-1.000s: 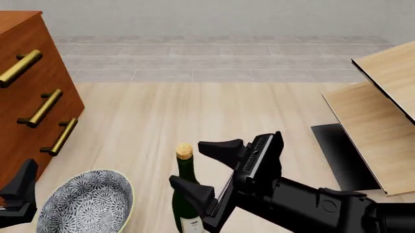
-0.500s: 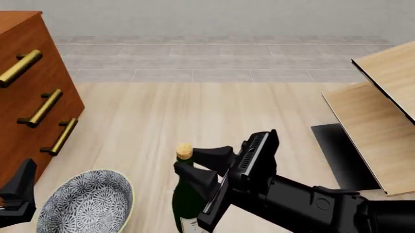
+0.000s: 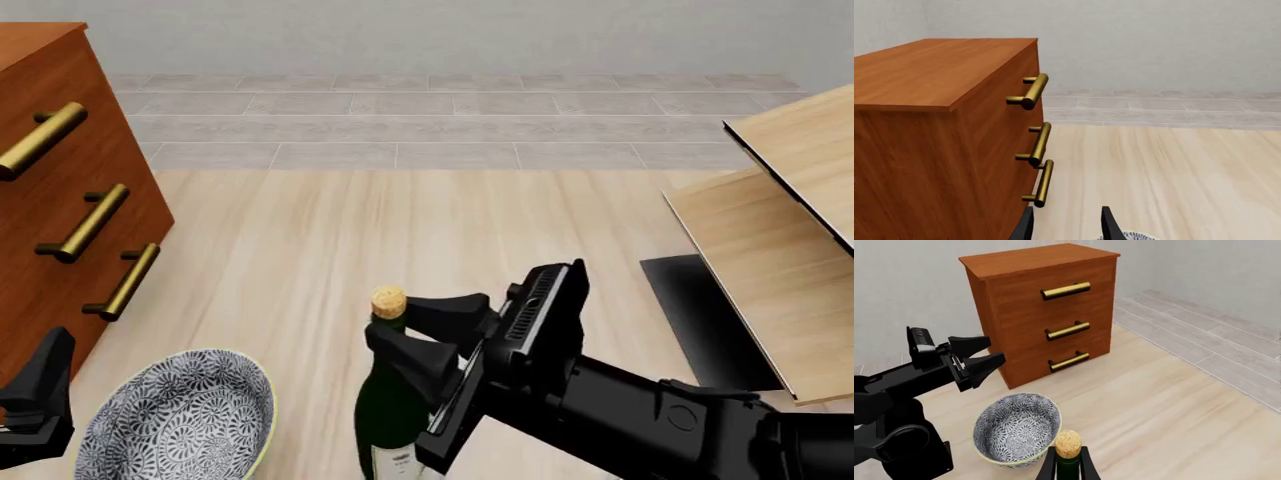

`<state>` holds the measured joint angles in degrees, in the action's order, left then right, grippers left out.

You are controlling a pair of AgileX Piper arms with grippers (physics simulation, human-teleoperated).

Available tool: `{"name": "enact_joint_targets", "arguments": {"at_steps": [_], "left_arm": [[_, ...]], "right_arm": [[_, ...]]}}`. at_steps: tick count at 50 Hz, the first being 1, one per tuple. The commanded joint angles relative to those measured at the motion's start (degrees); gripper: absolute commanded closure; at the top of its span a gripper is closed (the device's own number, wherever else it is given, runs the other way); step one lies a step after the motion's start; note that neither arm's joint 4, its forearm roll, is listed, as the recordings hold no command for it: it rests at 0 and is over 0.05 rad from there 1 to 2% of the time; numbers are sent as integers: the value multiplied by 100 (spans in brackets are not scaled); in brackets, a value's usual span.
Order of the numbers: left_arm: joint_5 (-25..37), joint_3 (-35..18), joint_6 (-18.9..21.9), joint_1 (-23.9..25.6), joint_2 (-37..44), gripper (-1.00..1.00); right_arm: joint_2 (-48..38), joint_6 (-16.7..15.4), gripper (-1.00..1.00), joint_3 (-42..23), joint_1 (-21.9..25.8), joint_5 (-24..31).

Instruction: Put the wine bottle on the wine rack.

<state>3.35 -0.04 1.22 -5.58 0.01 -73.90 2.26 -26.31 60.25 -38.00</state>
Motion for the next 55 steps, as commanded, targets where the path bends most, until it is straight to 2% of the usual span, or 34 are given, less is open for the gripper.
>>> {"name": "enact_joint_targets", "arguments": {"at_steps": [1, 12, 23, 33, 47, 54, 55], "left_arm": [[-10, -1, 0, 56, 0, -100], [-39, 1, -22, 63, 0, -100], [-82, 1, -73, 24, 0, -100], [-98, 2, -111, 30, 0, -100], [-127, 3, -199, 38, 0, -100], [-142, 3, -221, 52, 0, -100], [-155, 3, -230, 35, 0, -100]], "right_arm": [[278, -8, 100, -112, -55, 214], [537, 13, 100, -185, -276, 519], [850, -125, 100, -404, -521, 1004], [1080, -99, 100, -590, -787, 1422], [1422, -411, 100, -928, -1258, 2089], [1535, -387, 100, -1073, -1431, 2329], [1591, -516, 100, -1115, -1447, 2392]]}}
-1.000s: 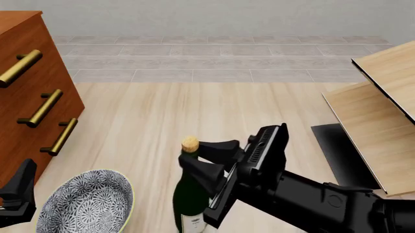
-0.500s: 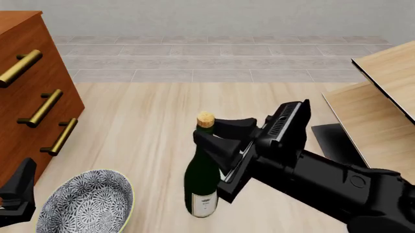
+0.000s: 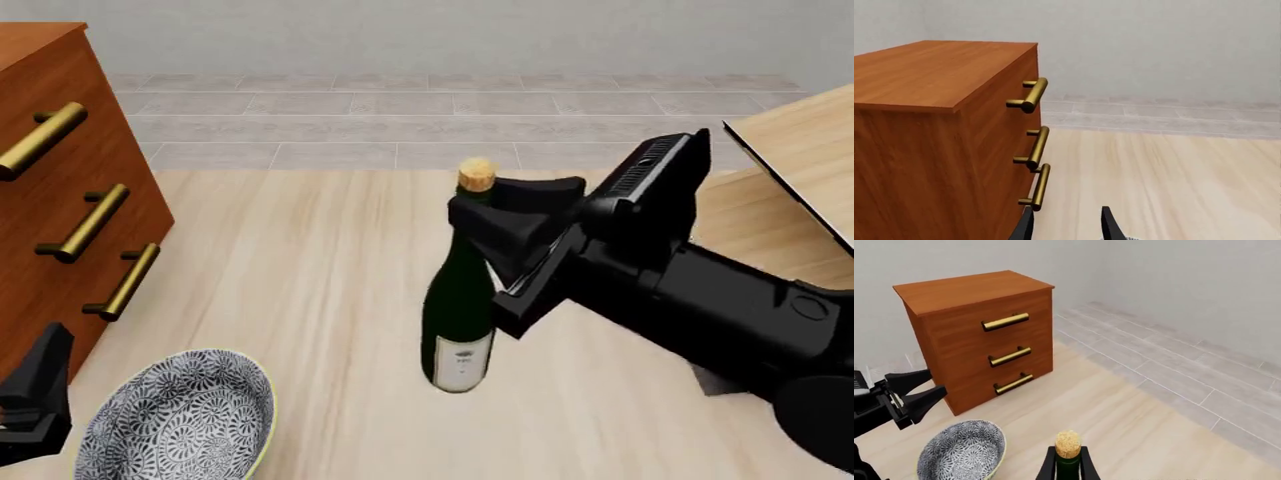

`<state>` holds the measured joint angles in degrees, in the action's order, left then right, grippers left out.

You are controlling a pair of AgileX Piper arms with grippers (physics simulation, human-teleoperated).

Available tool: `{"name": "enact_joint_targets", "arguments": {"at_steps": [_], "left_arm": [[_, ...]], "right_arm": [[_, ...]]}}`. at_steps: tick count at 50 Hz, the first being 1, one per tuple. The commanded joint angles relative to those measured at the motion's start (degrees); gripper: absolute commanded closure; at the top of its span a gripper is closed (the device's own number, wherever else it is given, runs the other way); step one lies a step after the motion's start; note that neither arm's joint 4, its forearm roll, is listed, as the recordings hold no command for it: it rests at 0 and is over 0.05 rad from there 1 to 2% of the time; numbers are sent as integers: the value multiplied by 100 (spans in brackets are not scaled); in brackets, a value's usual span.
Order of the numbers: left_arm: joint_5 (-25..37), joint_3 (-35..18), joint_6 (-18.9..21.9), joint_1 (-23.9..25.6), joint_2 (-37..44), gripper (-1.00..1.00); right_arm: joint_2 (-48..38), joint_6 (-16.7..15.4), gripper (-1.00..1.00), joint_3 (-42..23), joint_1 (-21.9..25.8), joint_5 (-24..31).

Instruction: Put the wine bottle on the wine rack.

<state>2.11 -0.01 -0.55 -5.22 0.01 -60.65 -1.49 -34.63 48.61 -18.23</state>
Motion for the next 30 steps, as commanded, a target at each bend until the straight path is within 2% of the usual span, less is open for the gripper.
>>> {"name": "enact_joint_targets", "arguments": {"at_steps": [1, 3, 6, 9, 14, 25, 30], "left_arm": [[-38, 0, -59, -2, 0, -100], [-38, 0, -66, -7, 0, -100], [-42, 0, -77, -12, 0, -100], [-41, 0, -78, 7, 0, -100], [-65, 0, -75, 14, 0, -100], [-98, 0, -96, 81, 0, -100], [-113, -1, -80, 92, 0, -100]], "right_arm": [[311, -101, 100, -314, -309, 472], [421, 53, 100, -352, -486, 553], [456, -79, 100, -400, -559, 628], [530, -8, 100, -492, -675, 797], [623, -138, 100, -595, -843, 987], [843, -82, 100, -789, -1327, 1326], [941, -219, 100, -899, -1478, 1484]]}}
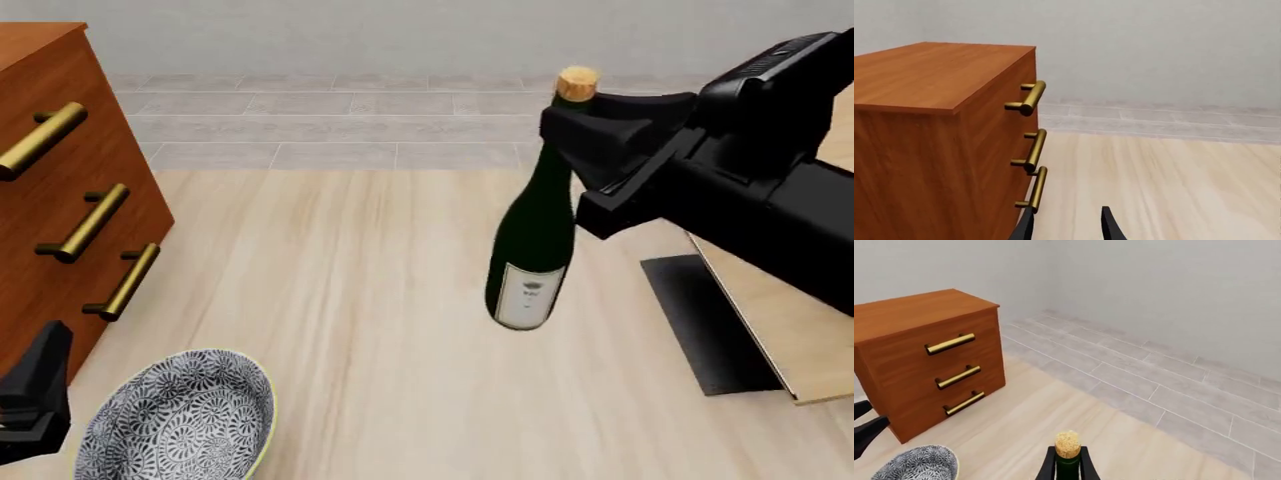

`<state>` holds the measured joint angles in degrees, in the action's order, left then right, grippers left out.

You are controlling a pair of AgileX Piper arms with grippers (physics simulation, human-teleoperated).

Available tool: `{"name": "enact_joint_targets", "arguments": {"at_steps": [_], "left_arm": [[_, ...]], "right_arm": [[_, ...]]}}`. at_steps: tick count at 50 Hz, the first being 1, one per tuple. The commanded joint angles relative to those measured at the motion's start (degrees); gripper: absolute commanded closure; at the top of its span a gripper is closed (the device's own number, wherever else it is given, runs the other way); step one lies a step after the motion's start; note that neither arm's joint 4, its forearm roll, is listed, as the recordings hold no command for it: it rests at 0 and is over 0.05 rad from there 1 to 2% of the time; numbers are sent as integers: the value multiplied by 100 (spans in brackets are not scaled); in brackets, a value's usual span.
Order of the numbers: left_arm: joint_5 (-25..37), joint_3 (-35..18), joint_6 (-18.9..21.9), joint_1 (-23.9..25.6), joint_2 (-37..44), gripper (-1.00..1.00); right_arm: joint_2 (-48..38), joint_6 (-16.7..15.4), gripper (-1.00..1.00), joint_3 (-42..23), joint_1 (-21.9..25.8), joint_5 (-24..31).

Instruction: Put the wine bottle on the wine rack.

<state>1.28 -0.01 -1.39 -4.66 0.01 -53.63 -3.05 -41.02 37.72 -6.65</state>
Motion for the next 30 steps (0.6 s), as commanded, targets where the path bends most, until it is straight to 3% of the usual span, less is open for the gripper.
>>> {"name": "enact_joint_targets", "arguments": {"at_steps": [1, 30], "left_arm": [[-36, -1, 0, 32, 0, -100], [11, 0, 32, 137, 0, -100]], "right_arm": [[246, -75, 100, -258, -413, 336], [390, -8, 100, -850, -1379, 1014]]}}
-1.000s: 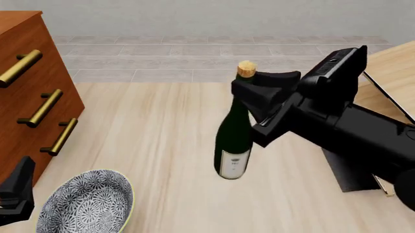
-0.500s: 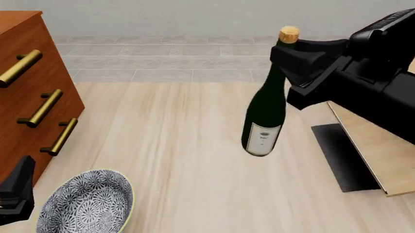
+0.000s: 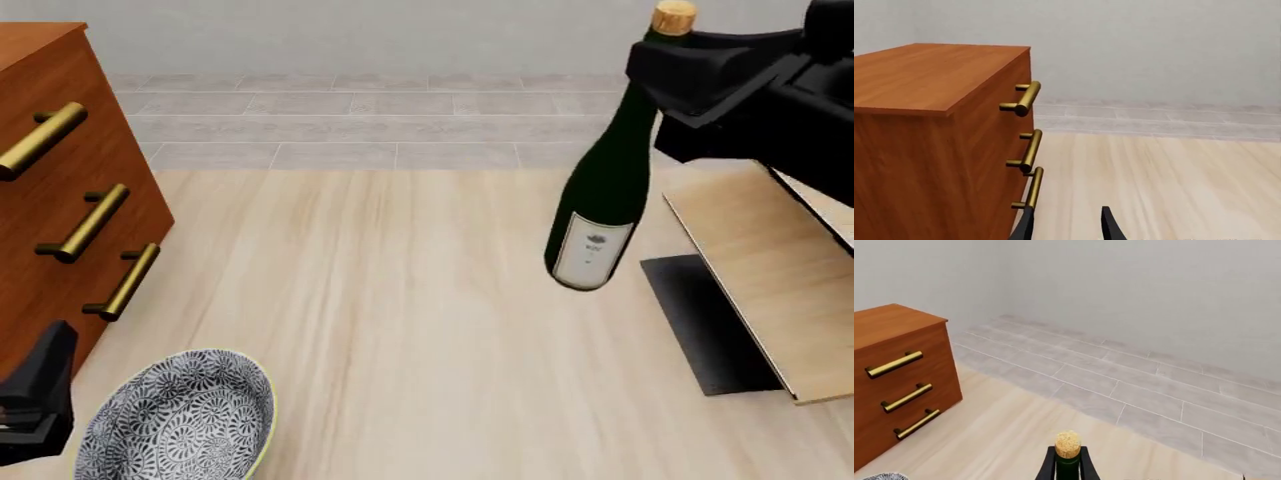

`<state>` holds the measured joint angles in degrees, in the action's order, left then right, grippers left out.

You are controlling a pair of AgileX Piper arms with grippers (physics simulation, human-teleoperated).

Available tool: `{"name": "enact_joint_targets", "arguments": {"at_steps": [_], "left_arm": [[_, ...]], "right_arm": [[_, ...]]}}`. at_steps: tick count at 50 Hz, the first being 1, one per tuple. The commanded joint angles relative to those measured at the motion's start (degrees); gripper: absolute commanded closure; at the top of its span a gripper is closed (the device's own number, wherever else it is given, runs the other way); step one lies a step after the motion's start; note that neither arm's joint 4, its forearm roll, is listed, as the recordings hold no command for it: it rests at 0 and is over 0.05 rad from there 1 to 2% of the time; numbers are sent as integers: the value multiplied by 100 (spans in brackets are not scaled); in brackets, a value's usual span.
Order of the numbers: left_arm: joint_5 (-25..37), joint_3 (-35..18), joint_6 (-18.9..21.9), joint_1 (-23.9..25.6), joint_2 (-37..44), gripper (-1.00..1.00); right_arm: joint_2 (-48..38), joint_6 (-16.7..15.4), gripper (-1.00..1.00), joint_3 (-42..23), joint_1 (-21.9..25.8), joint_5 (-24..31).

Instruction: Put the wine bottle on the wine rack.

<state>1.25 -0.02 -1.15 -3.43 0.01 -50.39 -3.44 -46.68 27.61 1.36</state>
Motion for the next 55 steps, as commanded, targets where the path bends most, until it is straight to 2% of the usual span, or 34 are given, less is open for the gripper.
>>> {"name": "enact_joint_targets", "arguments": {"at_steps": [1, 14, 21, 22, 25, 47, 48, 50, 55], "left_arm": [[20, 0, 22, 22, 0, -100], [49, 0, 32, 24, 0, -100], [36, 0, 37, 11, 0, -100], [30, 0, 42, 18, 0, -100], [33, 0, 45, 27, 0, -100], [7, -1, 62, 58, 0, -100], [7, -1, 72, 56, 0, -100], [5, -1, 60, 74, 0, -100], [-23, -1, 45, 92, 0, -100]], "right_arm": [[72, 61, 100, -296, -442, 214], [204, 113, 100, -565, -786, 455], [263, 31, 100, -677, -903, 568], [336, 146, 100, -785, -1045, 637], [339, 84, 100, -819, -1055, 692], [452, 268, 100, -1154, -1648, 1038], [475, 463, 100, -1267, -1797, 1121], [483, 379, 100, -1285, -1812, 1148], [474, 424, 100, -1320, -1920, 1190]]}}
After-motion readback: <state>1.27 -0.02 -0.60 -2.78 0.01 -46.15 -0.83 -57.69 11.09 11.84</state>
